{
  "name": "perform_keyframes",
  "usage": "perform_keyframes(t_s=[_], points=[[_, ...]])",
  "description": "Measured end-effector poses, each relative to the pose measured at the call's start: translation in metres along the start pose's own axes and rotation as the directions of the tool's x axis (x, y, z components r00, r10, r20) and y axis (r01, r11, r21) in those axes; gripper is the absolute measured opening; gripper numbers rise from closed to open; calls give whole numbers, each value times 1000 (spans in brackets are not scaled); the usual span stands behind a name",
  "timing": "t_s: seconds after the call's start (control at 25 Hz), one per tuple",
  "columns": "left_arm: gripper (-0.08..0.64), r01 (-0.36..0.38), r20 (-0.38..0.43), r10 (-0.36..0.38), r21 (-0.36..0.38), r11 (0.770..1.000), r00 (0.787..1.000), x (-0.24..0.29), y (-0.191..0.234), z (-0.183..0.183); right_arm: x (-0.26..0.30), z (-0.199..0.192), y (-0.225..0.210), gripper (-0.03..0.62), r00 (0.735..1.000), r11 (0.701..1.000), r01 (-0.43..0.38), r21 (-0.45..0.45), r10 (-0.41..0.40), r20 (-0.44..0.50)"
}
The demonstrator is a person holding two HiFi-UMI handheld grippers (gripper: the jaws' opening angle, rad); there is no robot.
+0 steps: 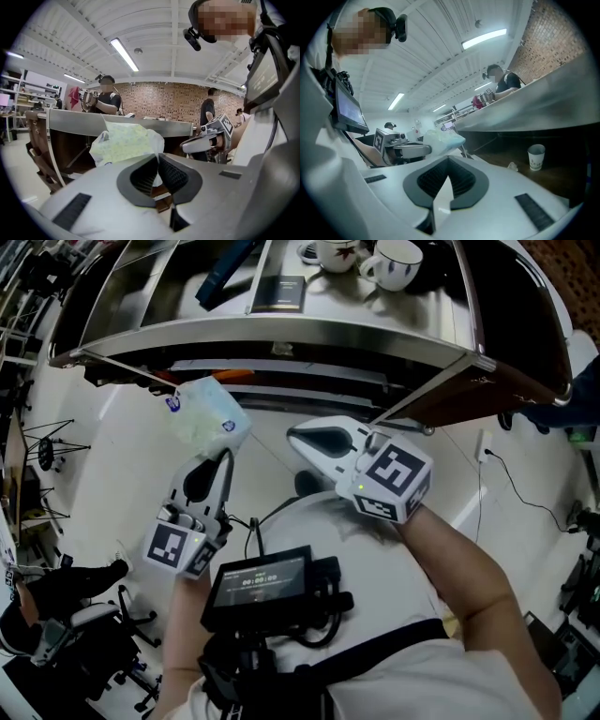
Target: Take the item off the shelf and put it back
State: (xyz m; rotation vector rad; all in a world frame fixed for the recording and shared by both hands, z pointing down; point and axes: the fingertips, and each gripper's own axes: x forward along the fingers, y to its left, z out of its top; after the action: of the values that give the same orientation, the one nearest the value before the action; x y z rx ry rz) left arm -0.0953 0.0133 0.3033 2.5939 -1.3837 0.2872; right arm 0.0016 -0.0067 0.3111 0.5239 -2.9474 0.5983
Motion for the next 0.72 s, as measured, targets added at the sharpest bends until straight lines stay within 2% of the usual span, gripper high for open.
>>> perform_keyframes(t_s=[0.16,0.36,0.48,0.72], points=[[14,8,-43,-9,-19,1000,999,12,5,-14,5,-6,-6,5,1000,1000,5,13,-4,-29],[14,-25,-59,22,-59,998,998,27,20,-36,7,-19,-15,5,997,1000,0,24,2,-79],[14,-22,-94,18,-43,999,995,43,28,-40,10,-29,-23,5,996,999,18,45,-14,-92],[14,-34,-110,30,-35,999,993,65,40,-54,18,-46,-35,5,989,997,18,75,-7,-148]])
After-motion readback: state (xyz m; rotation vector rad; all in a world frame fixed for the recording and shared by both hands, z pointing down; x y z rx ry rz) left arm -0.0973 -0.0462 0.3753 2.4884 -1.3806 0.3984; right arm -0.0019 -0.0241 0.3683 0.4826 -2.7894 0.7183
